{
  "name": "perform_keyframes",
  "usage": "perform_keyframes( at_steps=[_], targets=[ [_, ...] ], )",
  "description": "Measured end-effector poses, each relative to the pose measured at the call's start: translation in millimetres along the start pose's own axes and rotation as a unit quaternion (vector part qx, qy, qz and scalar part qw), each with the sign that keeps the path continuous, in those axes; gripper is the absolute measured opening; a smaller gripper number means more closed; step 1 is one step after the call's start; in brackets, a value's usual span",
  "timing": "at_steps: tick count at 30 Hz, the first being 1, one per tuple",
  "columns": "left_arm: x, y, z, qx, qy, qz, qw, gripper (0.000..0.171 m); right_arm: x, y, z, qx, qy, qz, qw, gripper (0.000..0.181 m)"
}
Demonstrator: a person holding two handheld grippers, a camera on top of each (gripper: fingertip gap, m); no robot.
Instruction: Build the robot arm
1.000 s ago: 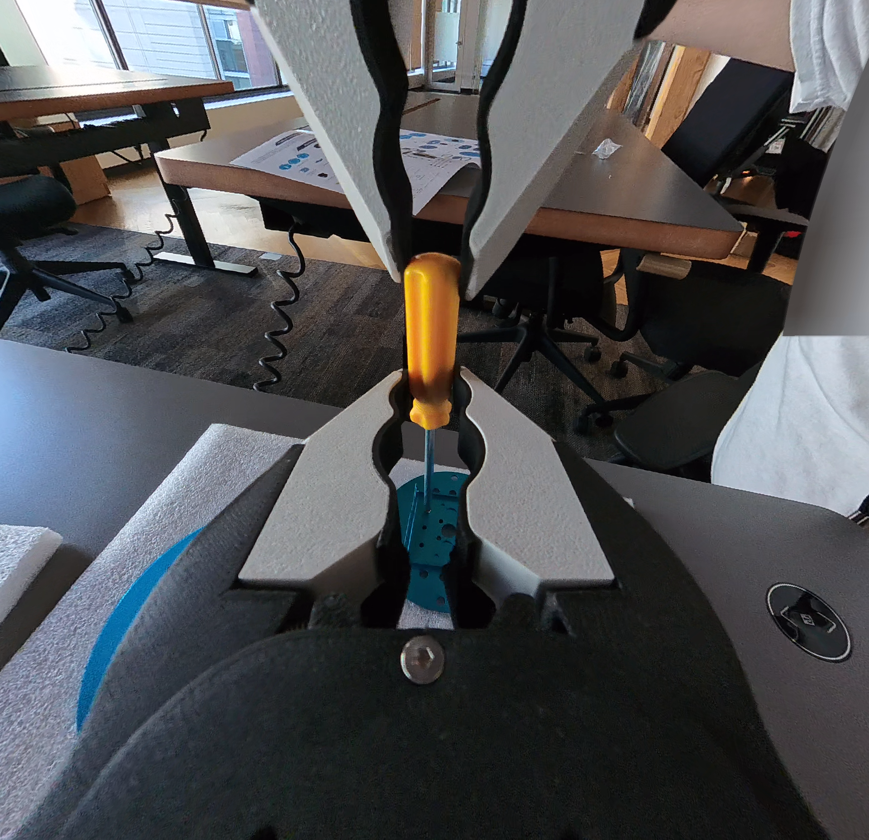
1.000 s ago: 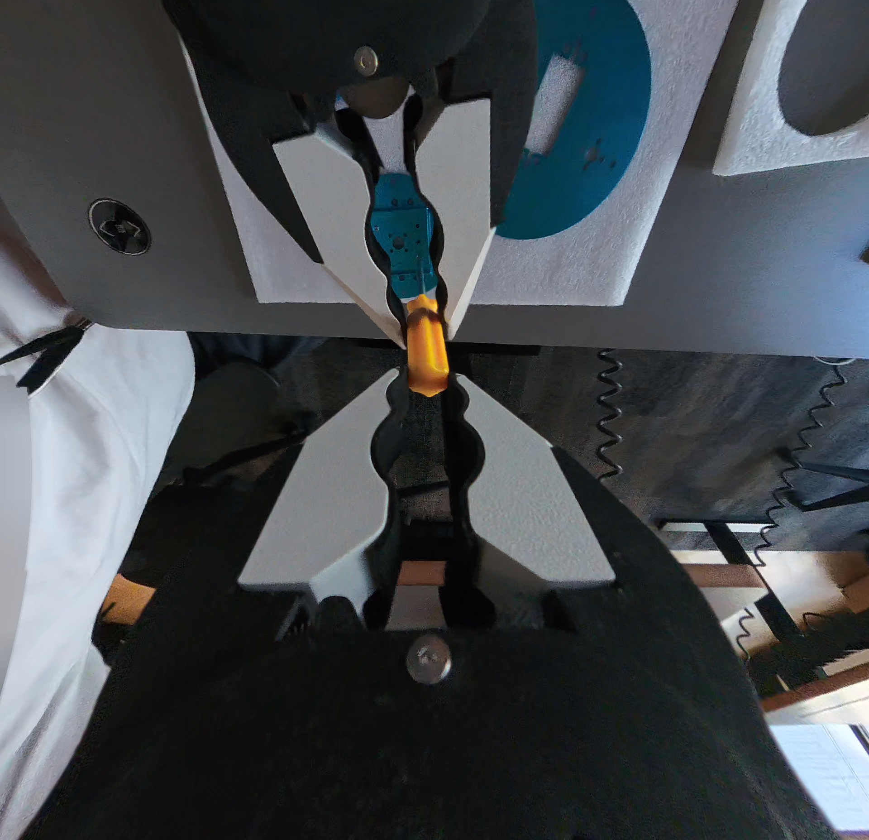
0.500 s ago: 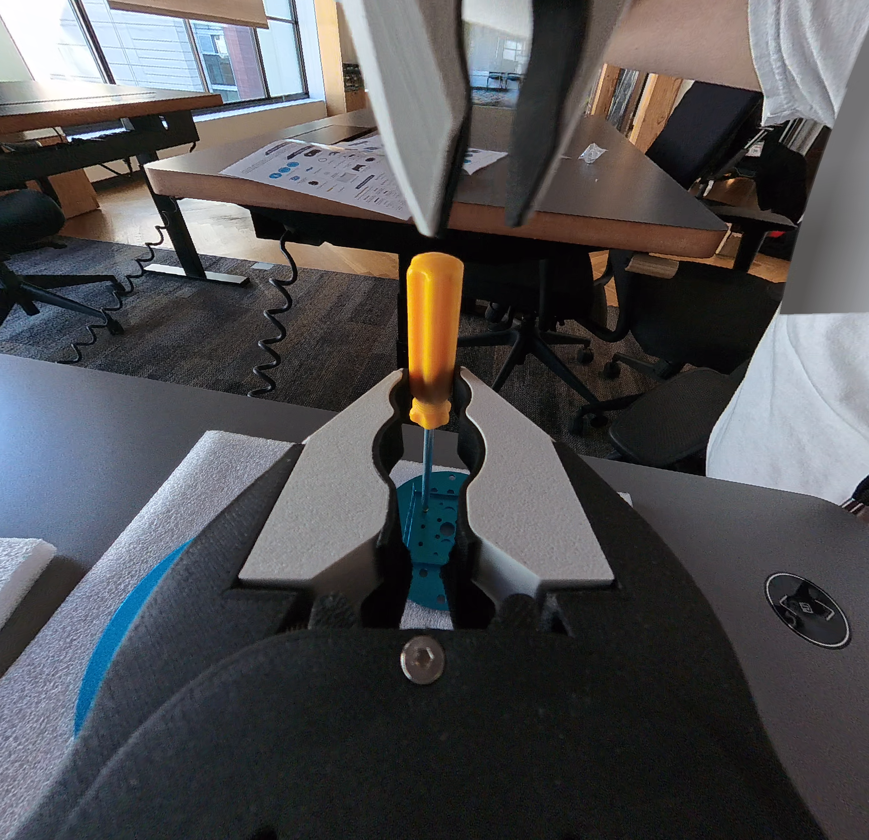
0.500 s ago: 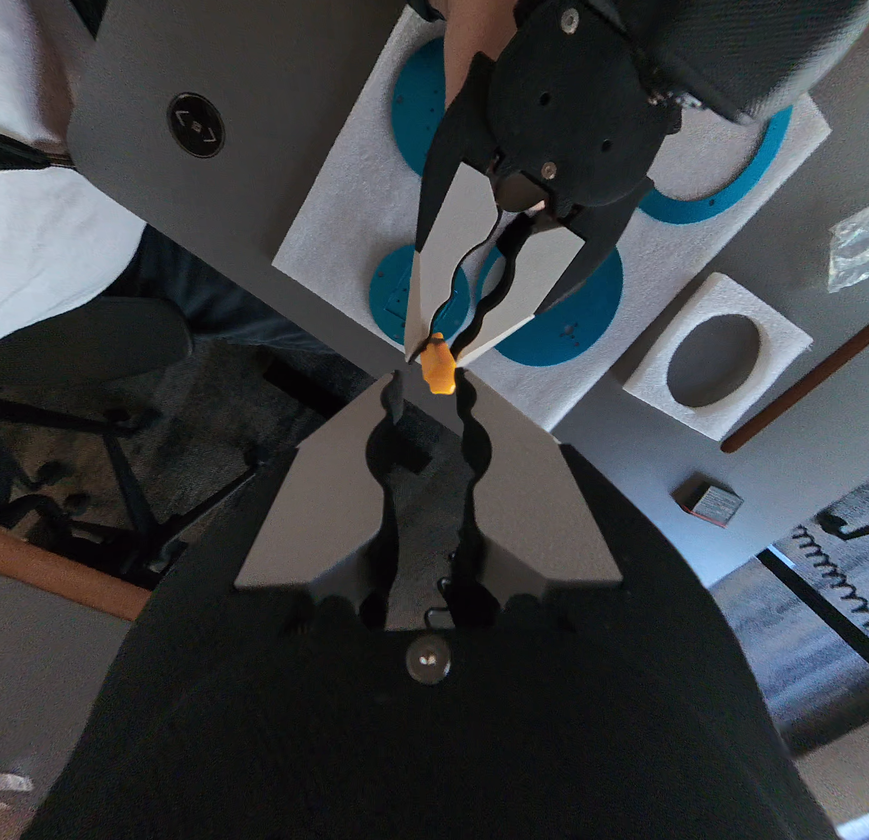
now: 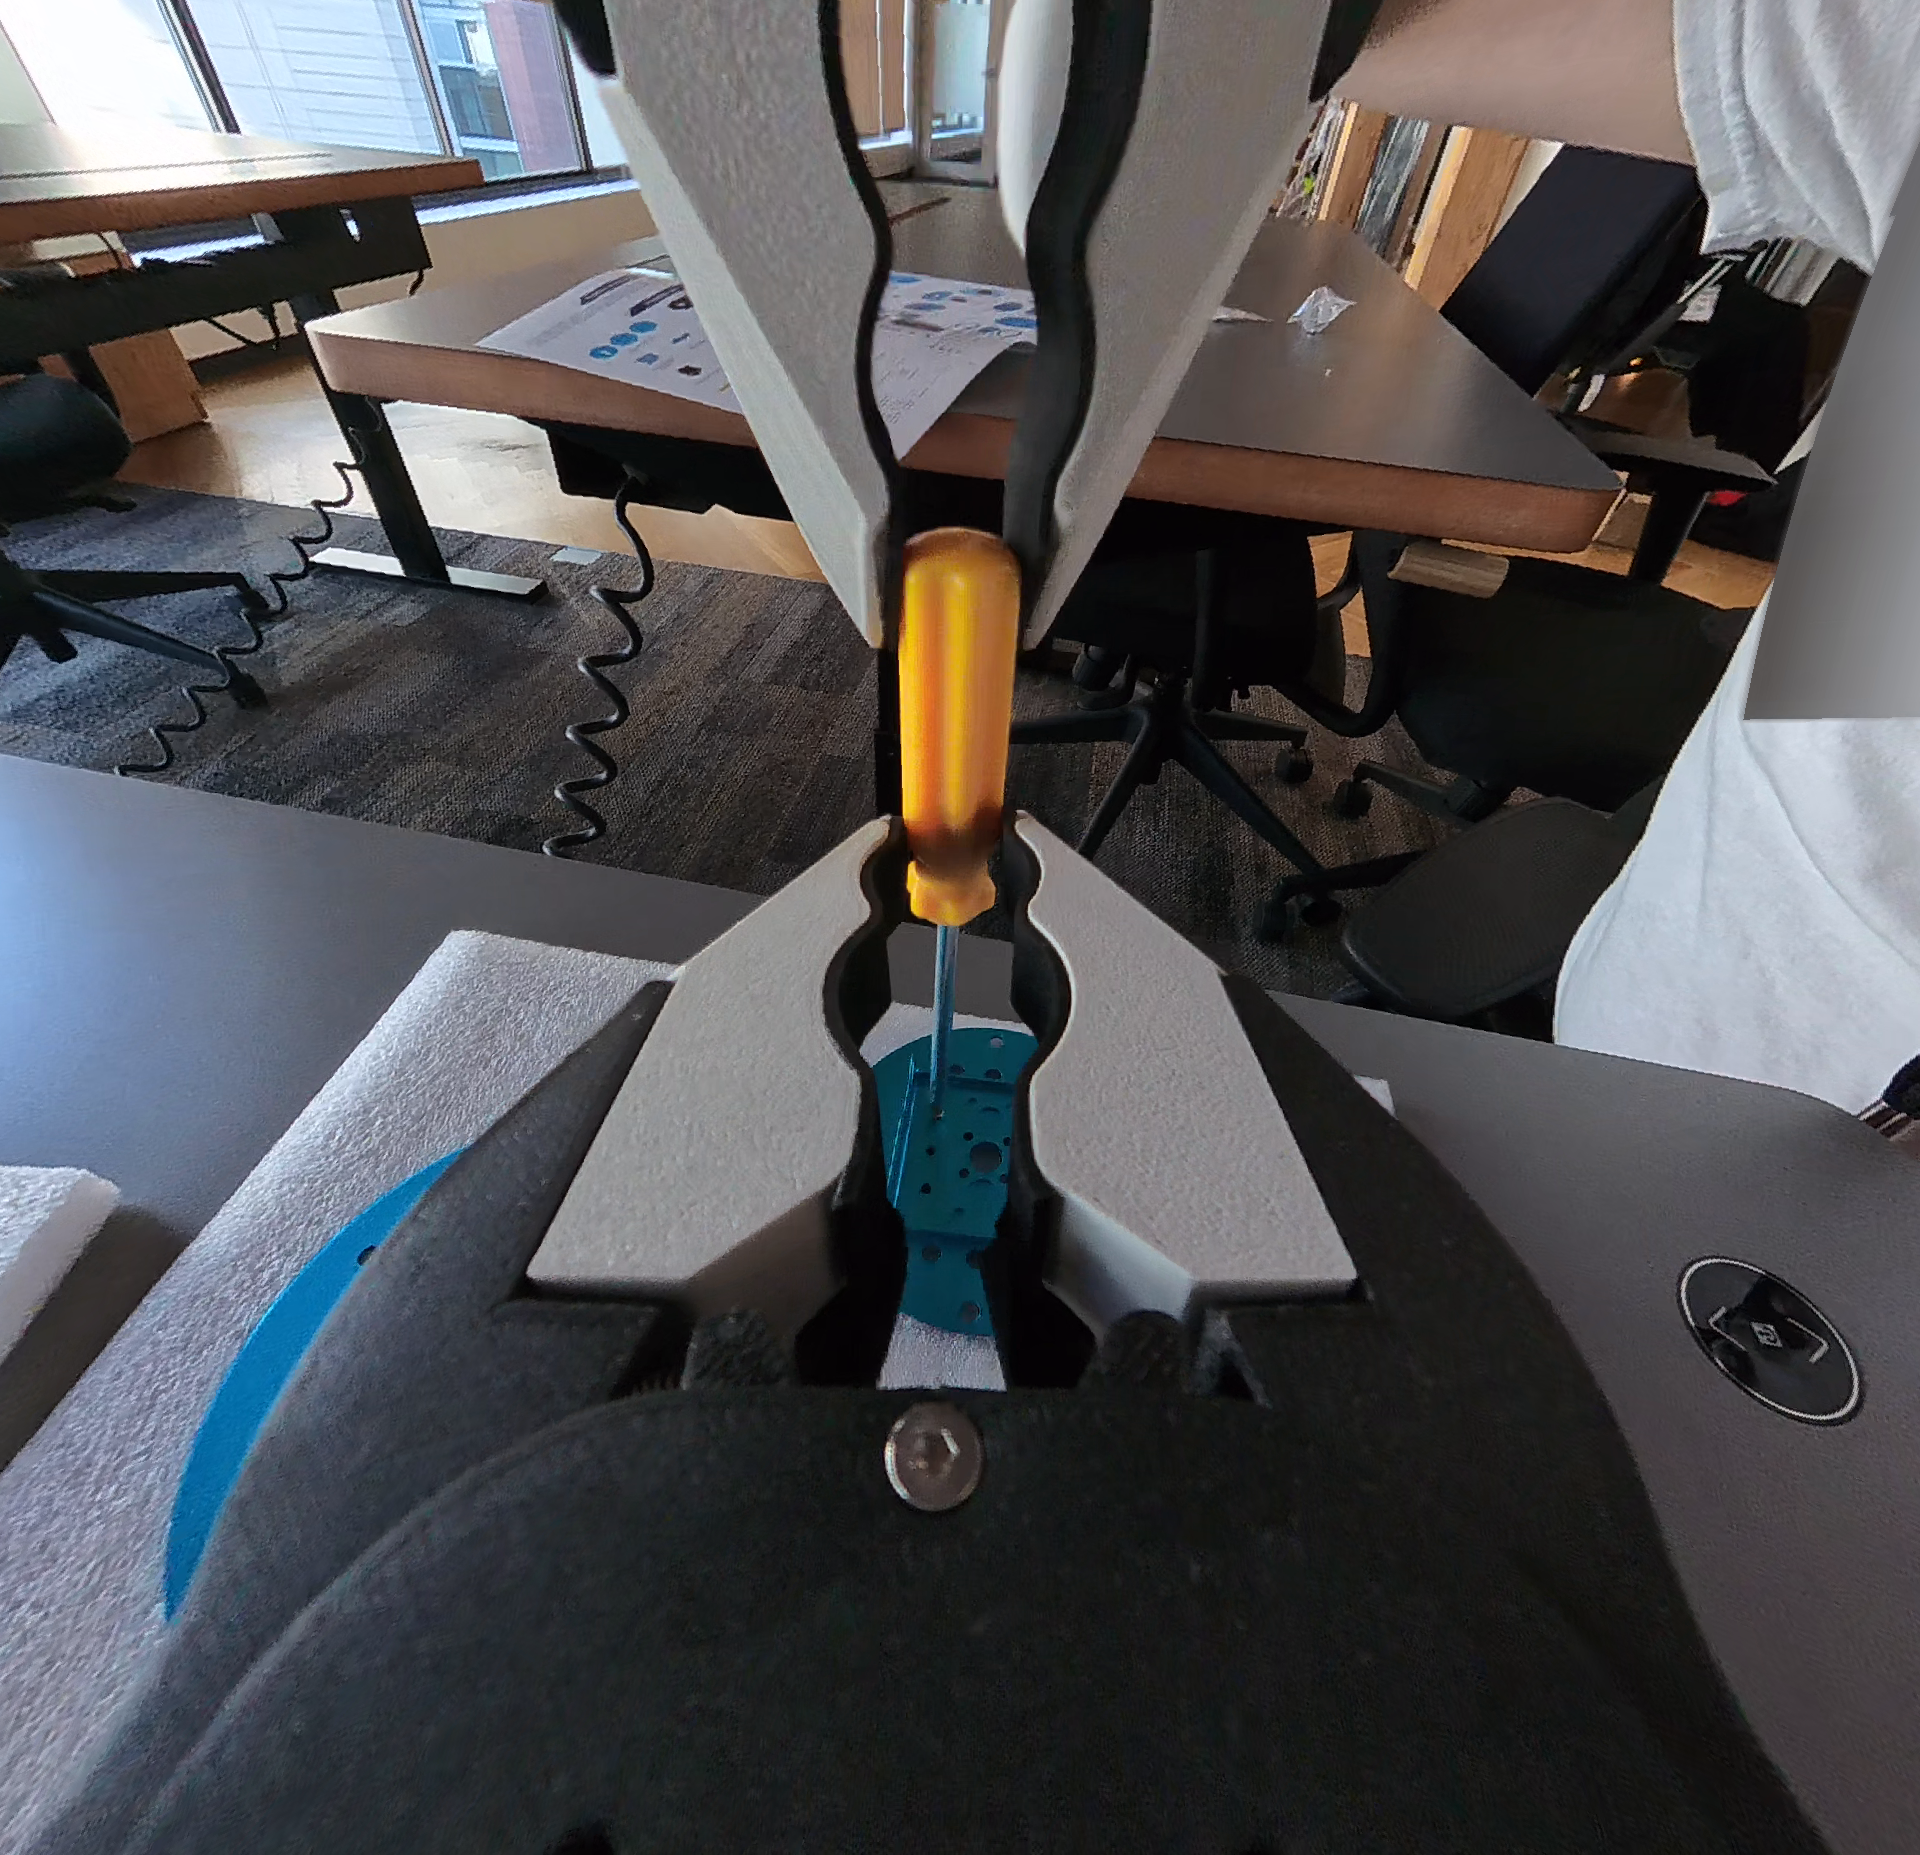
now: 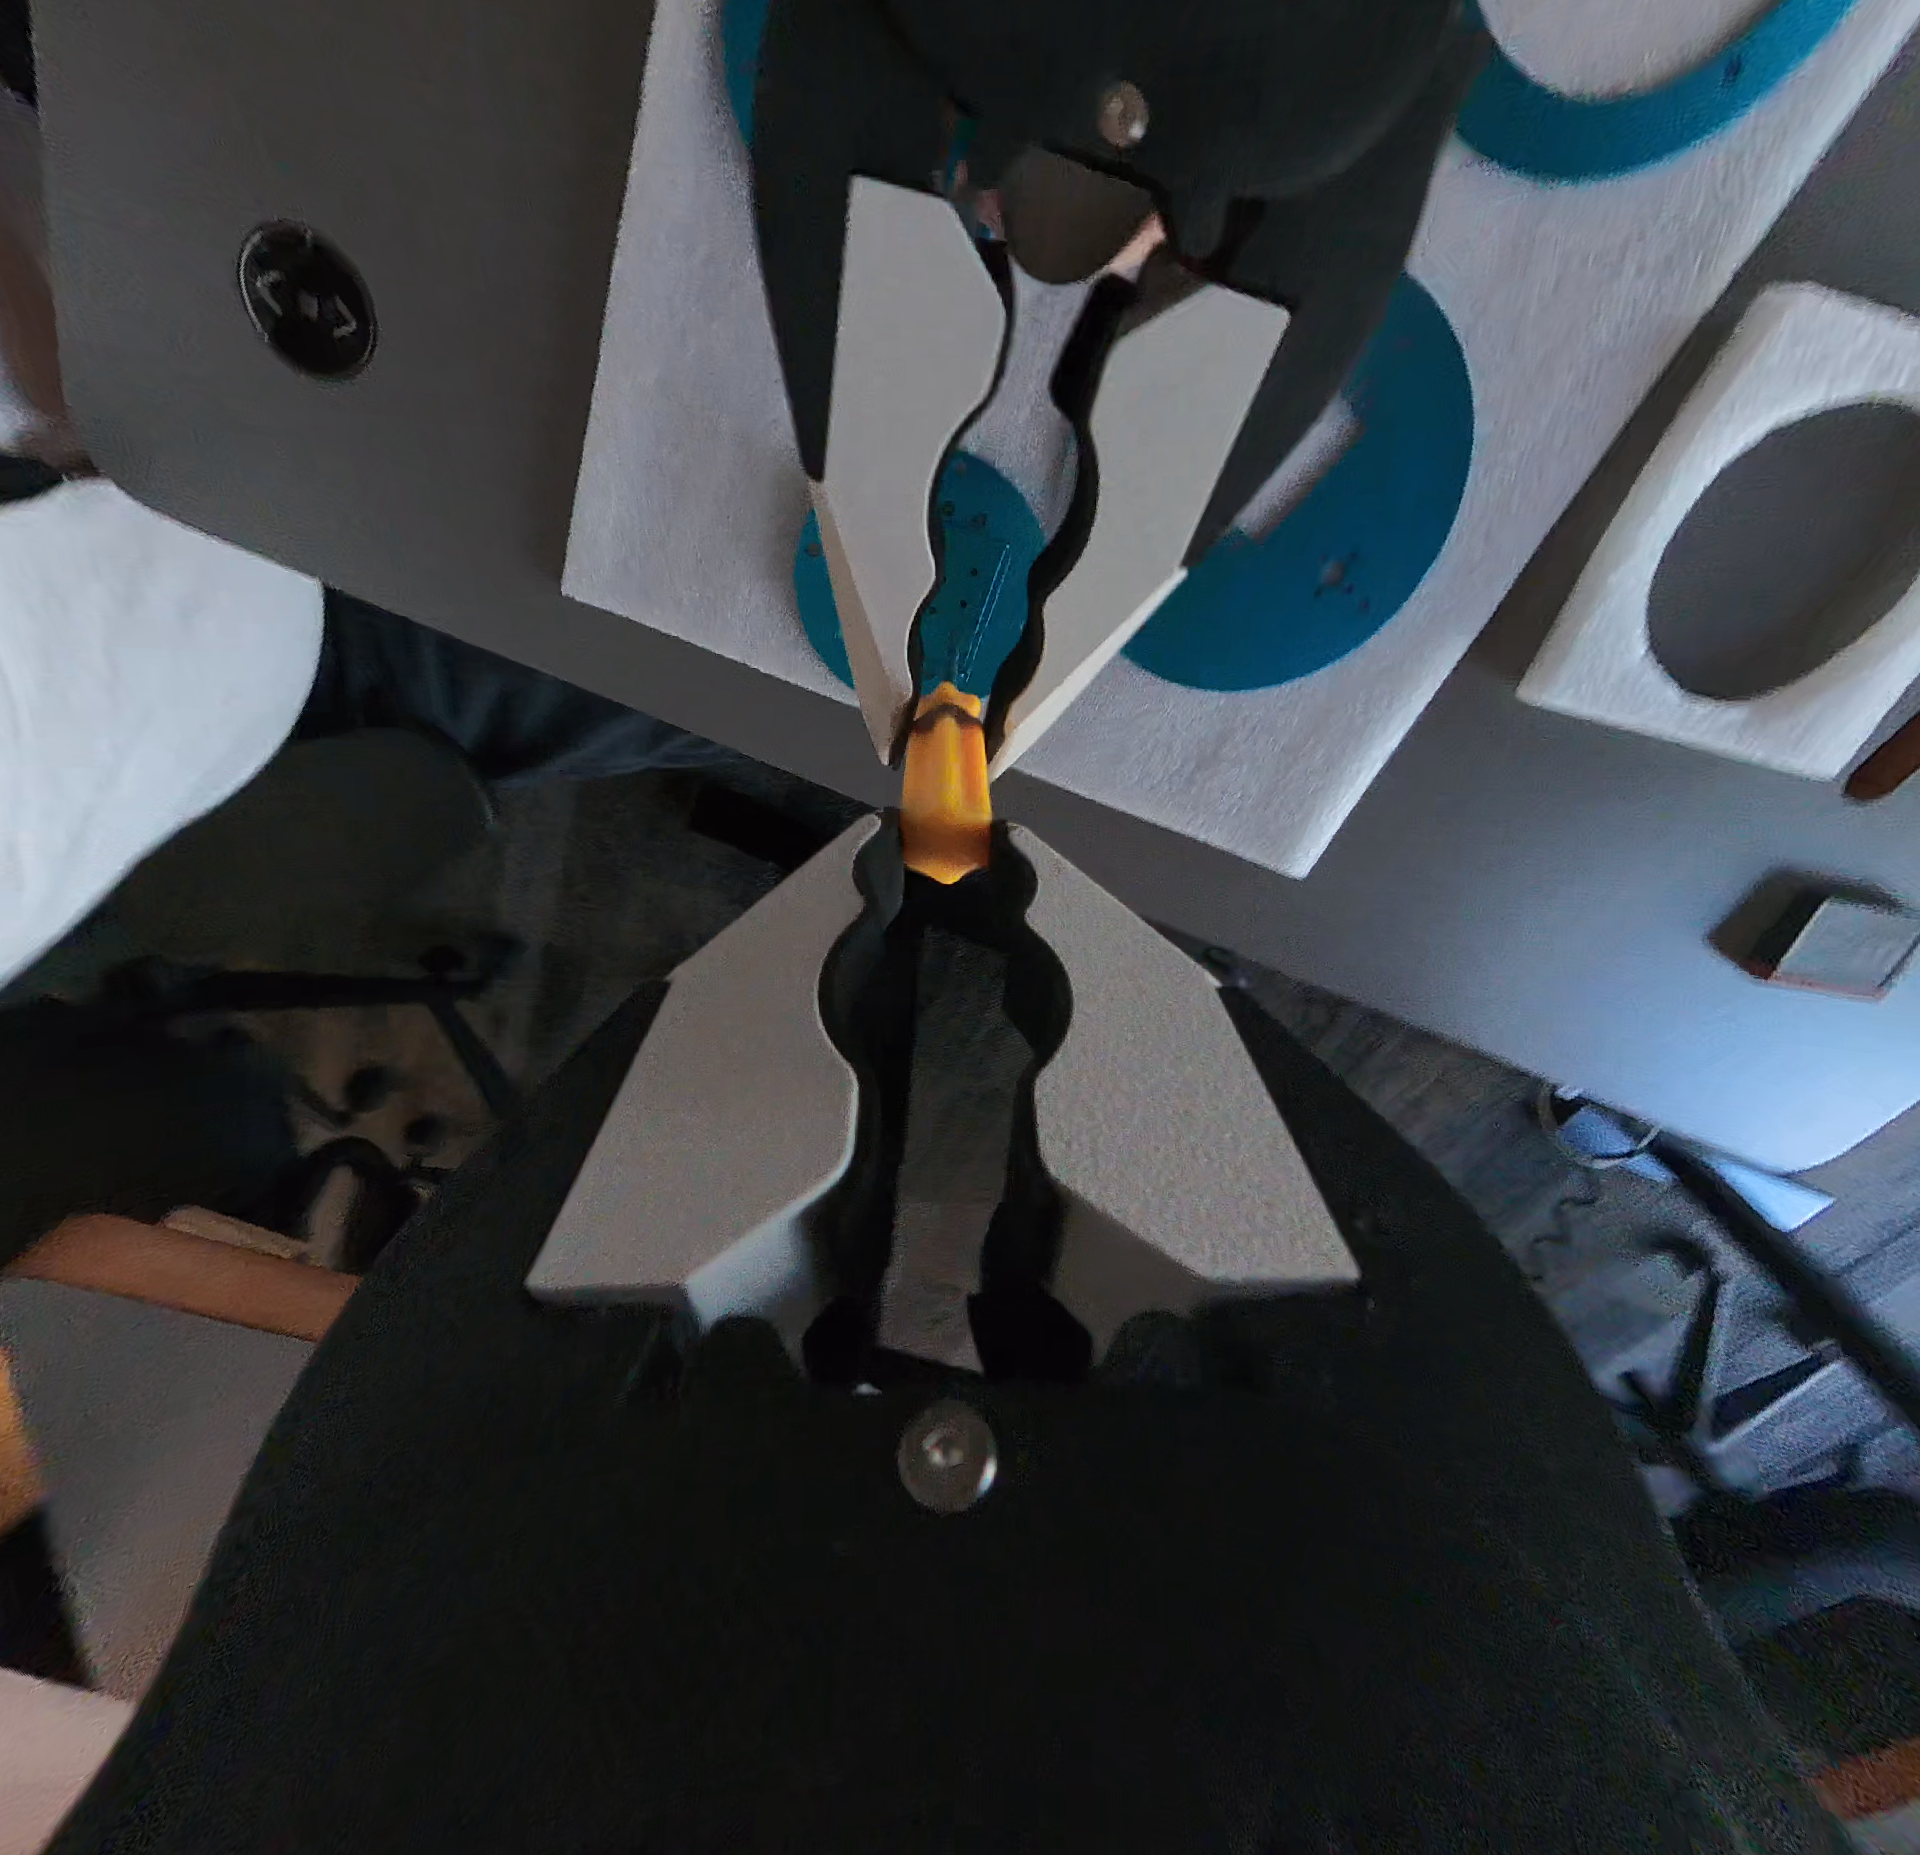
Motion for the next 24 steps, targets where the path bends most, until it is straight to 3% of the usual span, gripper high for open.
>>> perform_keyframes(
  at_steps=[3, 5, 10, 13, 17, 20, 22, 24],
  targets=[
    [1.9, -0.7, 1.3, 0.015, -0.008, -0.011, 1.000, 0.015, 0.1, 0.7, 3.2, 0.098, -0.011, -0.001, 0.995, 0.016],
    [3.1, 1.5, 1.1, 0.017, -0.008, -0.005, 1.000, 0.014, 0.5, -3.3, 4.8, 0.118, -0.019, -0.011, 0.993, 0.016],
    [2.9, 2.0, 1.2, 0.018, -0.006, -0.001, 1.000, 0.014, -1.8, -4.8, -2.4, -0.059, 0.005, 0.042, 0.997, 0.020],
    [3.3, 2.2, 1.2, 0.017, -0.004, 0.000, 1.000, 0.014, -1.4, -5.4, -5.3, -0.097, 0.015, 0.063, 0.993, 0.016],
    [4.0, 1.7, 2.0, 0.014, -0.014, -0.004, 1.000, 0.016, -0.7, -2.8, -2.9, 0.053, 0.000, 0.030, 0.998, 0.011],
    [3.9, -0.1, 2.3, 0.025, -0.017, -0.015, 0.999, 0.015, -0.5, 2.4, -5.2, 0.199, 0.021, 0.005, 0.980, 0.011],
    [3.8, 1.0, 2.3, 0.026, -0.016, -0.010, 0.999, 0.014, -0.4, 0.4, -5.8, 0.174, 0.023, -0.009, 0.984, 0.011],
    [3.7, 1.3, 2.4, 0.026, -0.015, -0.008, 1.000, 0.014, -2.1, -0.6, -8.6, 0.081, 0.037, 0.004, 0.996, 0.014]
  ],
)
Point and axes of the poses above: each gripper's, where its closed fingertips meet, x out along the fingers, z out of its underside, y = z × x across the jaws, the point moved 1 cm from there along -x, back along the fingers, and after that the axes turned 9 degrees about x, right-handed, at the moved point
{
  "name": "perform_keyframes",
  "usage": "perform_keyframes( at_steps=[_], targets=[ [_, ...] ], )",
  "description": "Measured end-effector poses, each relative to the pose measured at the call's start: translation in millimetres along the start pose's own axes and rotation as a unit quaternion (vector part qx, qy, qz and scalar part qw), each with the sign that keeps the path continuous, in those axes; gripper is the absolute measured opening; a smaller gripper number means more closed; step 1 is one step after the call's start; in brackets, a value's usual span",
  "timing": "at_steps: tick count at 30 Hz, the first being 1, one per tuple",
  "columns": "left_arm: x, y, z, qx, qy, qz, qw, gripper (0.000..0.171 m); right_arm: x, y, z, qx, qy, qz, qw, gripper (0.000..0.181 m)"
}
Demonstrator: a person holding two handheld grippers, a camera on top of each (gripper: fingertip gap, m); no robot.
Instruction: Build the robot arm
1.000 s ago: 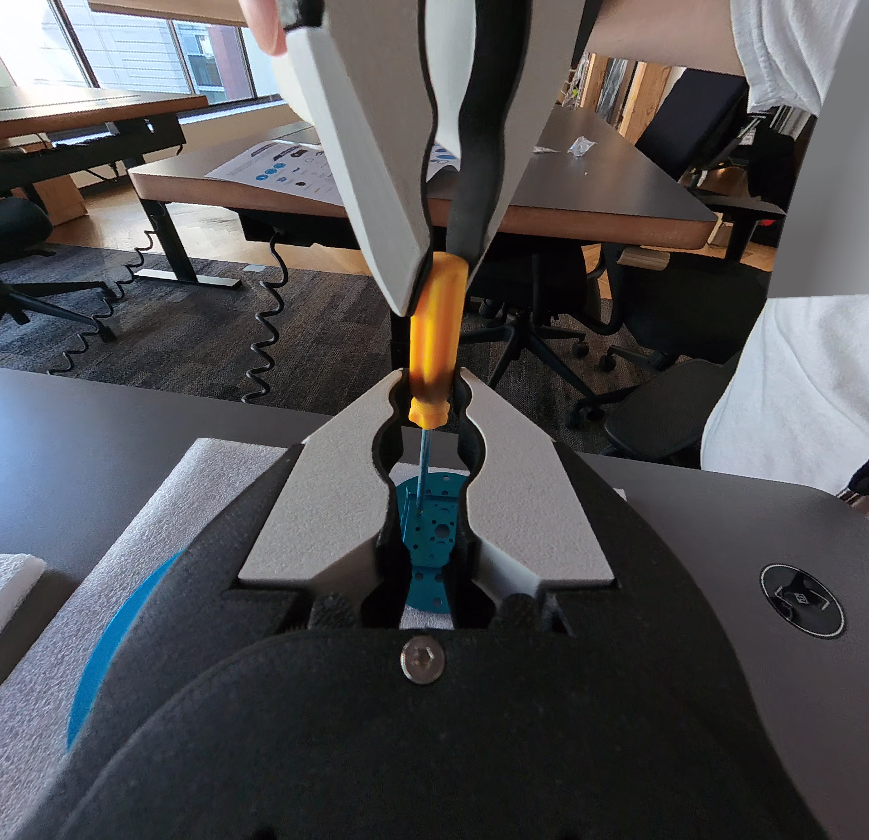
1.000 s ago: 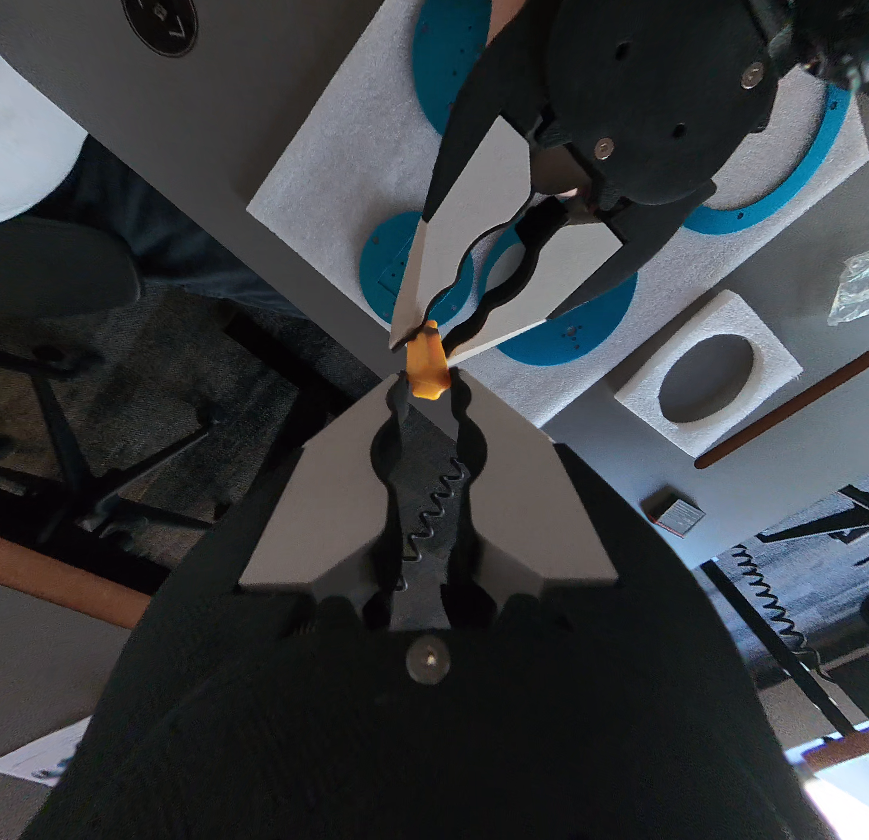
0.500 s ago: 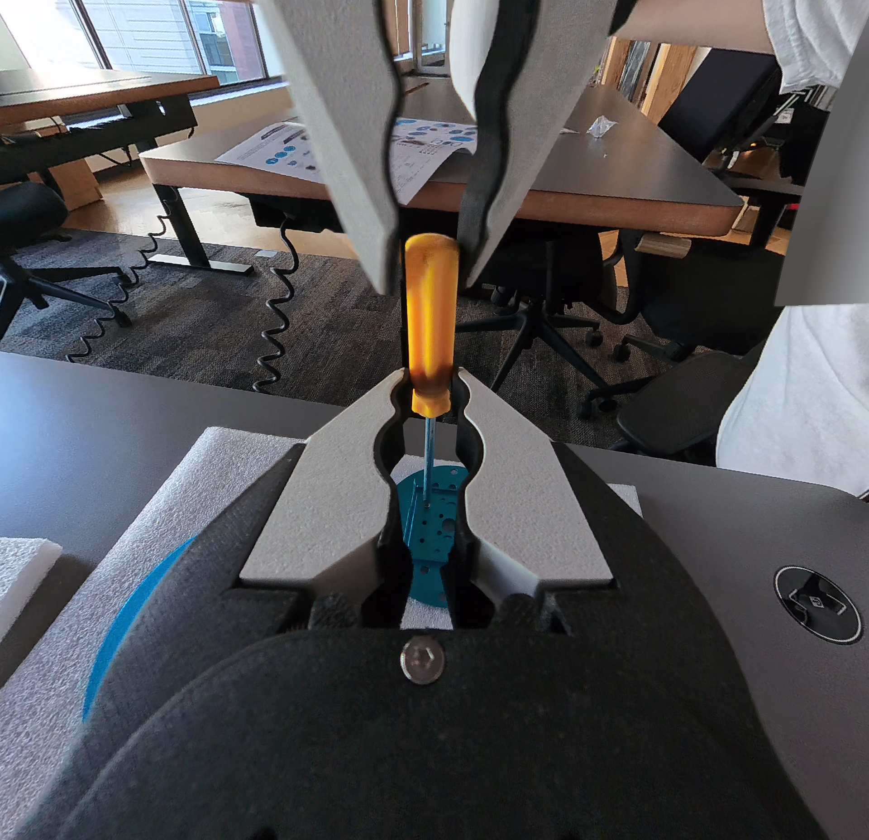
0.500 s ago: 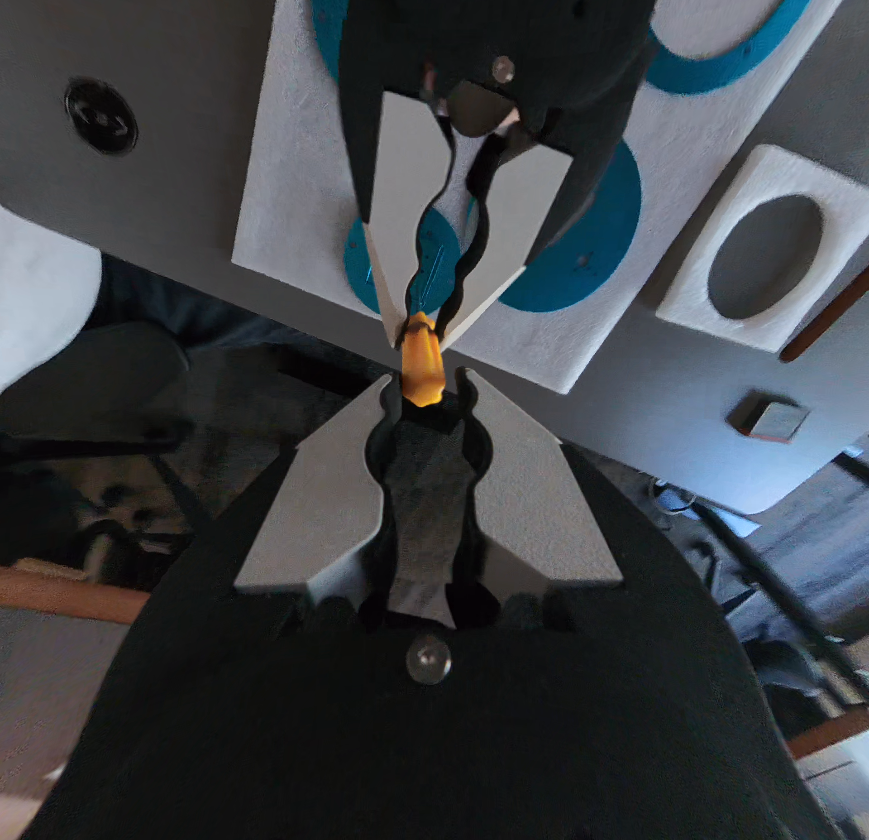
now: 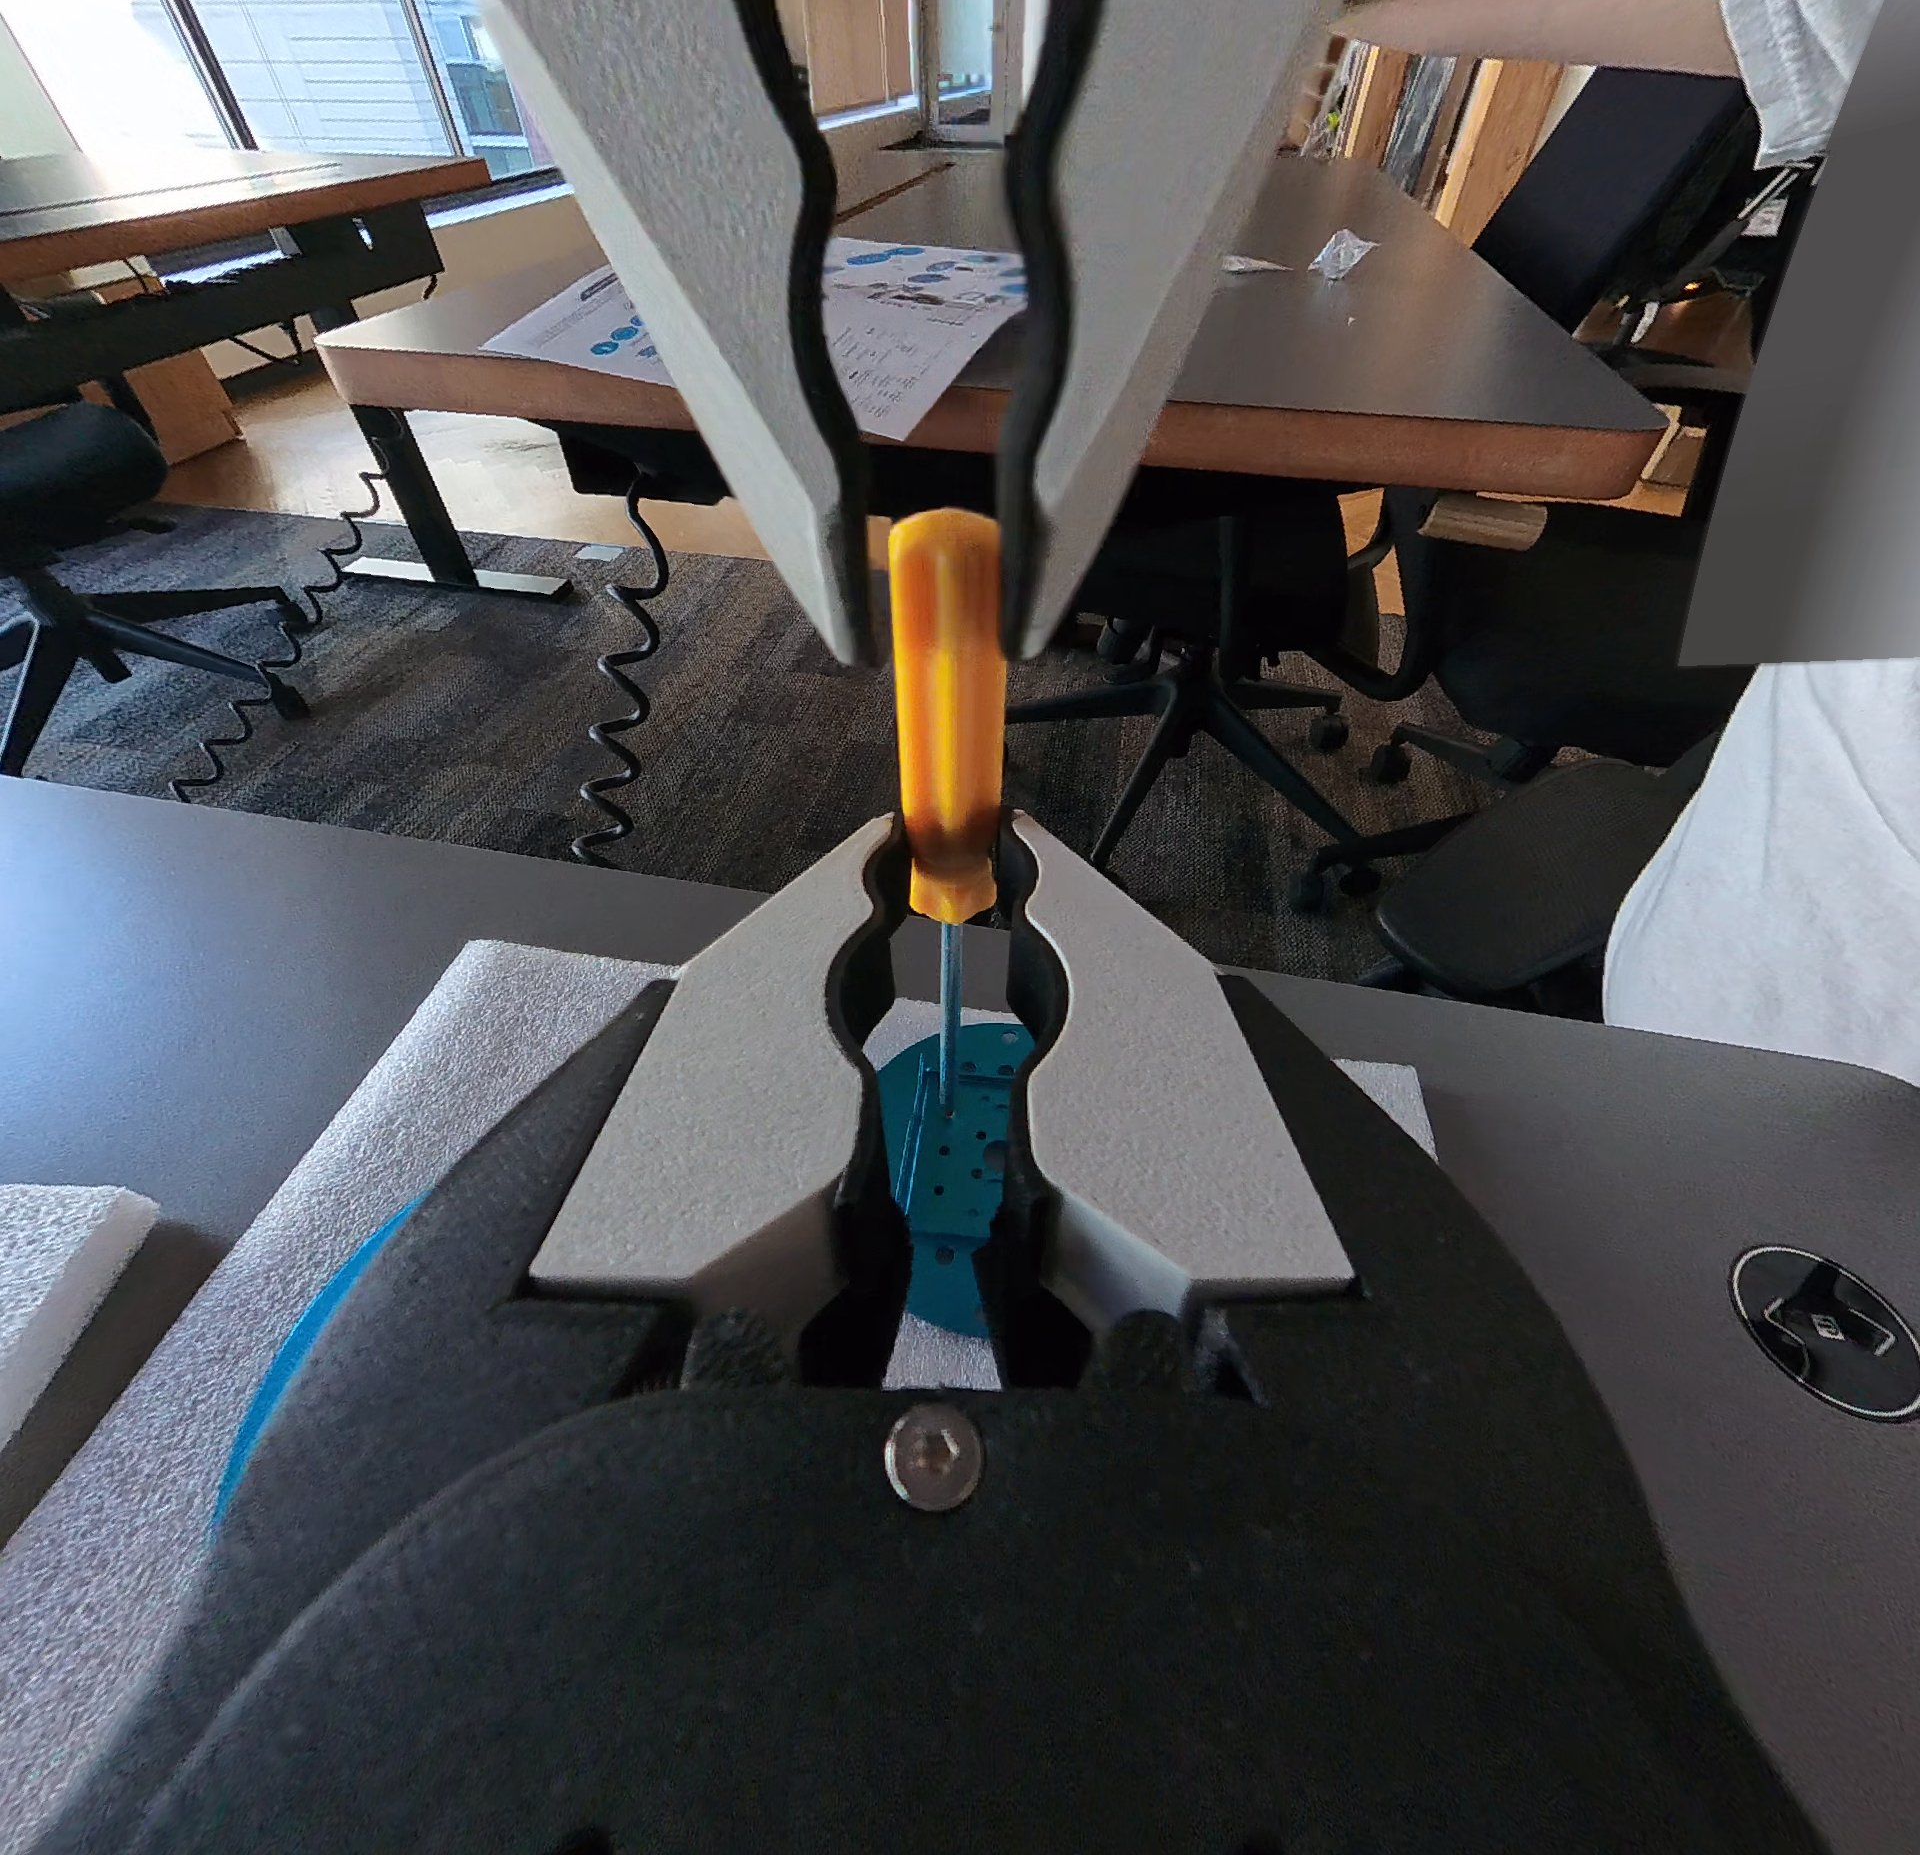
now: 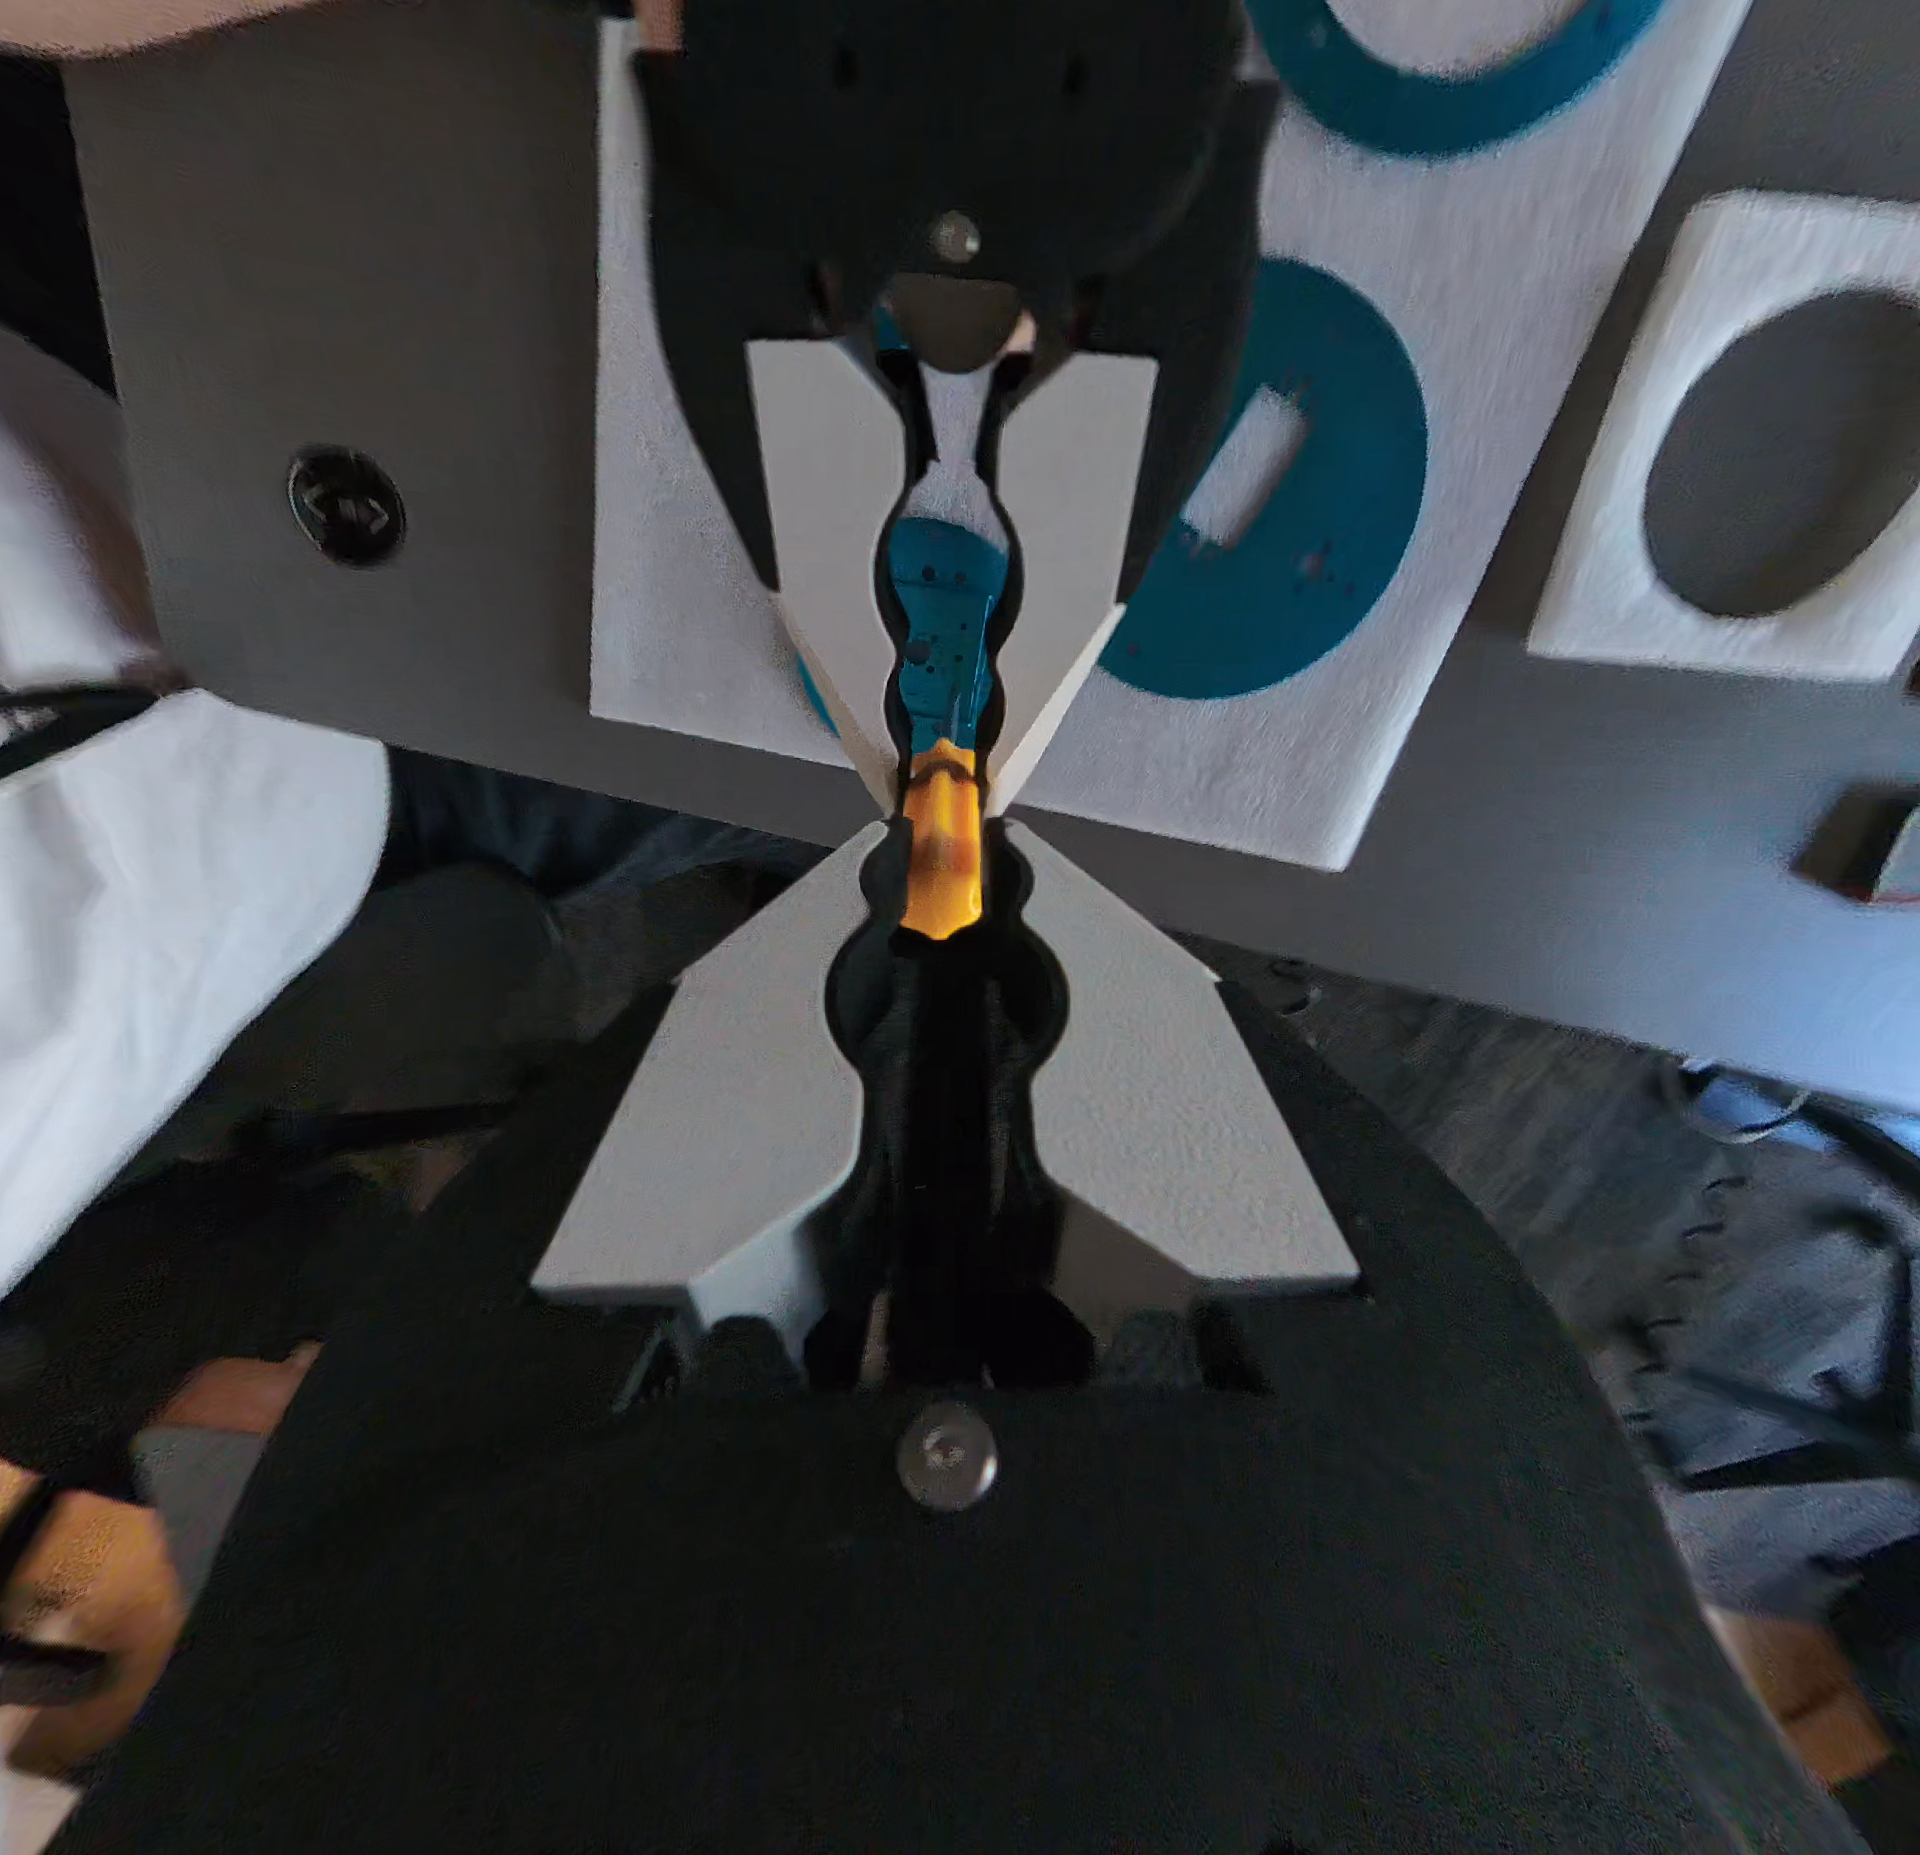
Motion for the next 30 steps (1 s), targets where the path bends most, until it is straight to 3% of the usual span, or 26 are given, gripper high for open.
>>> perform_keyframes(
  at_steps=[3, 7, 10, 14, 16, 18, 20, 24, 26, 30],
  targets=[
    [-0.6, 0.5, 0.1, 0.001, 0.002, 0.002, 1.000, 0.014, -2.5, -3.2, 0.0, -0.122, 0.014, 0.019, 0.992, 0.030],
    [-1.1, 1.2, 0.2, 0.001, 0.004, 0.005, 1.000, 0.014, 2.3, -3.9, 6.8, -0.156, -0.009, 0.030, 0.987, 0.017],
    [-1.2, 1.0, 0.0, -0.004, 0.005, 0.006, 1.000, 0.015, 3.1, -3.4, 6.9, -0.113, -0.013, 0.022, 0.993, 0.017],
    [1.6, -2.9, 0.6, -0.011, -0.006, -0.010, 1.000, 0.018, 3.0, 3.2, 5.8, 0.081, -0.017, 0.001, 0.997, 0.018],
    [2.6, -3.8, 1.1, 0.002, -0.009, -0.019, 1.000, 0.016, 3.2, 3.7, 5.8, 0.130, -0.015, -0.004, 0.991, 0.019],
    [1.8, -2.5, 1.0, 0.000, -0.008, -0.012, 1.000, 0.016, 3.3, 0.7, 5.0, 0.099, -0.019, -0.006, 0.995, 0.019],
    [1.1, -2.4, 1.2, 0.000, -0.007, -0.009, 1.000, 0.016, 3.7, -0.7, 4.9, -0.001, -0.018, 0.018, 1.000, 0.031],
    [2.0, 0.9, 0.9, 0.004, -0.006, 0.000, 1.000, 0.016, 5.1, -4.2, 4.9, -0.102, -0.016, 0.059, 0.993, 0.016],
    [2.3, 2.1, 0.8, 0.002, -0.007, 0.004, 1.000, 0.016, 5.4, -4.3, 6.1, -0.077, -0.026, 0.058, 0.995, 0.016],
    [4.3, -0.8, 0.5, 0.000, -0.012, -0.009, 1.000, 0.017, 5.5, 1.1, 6.4, 0.069, -0.029, 0.037, 0.997, 0.016]
  ],
)
Point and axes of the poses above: each gripper's, where its closed fingertips meet, x out along the fingers, z out of its underside, y = z × x across the jaws, the point moved 1 cm from there along -x, back along the fingers, and after that the axes turned 9 degrees about x, right-handed, at the moved point
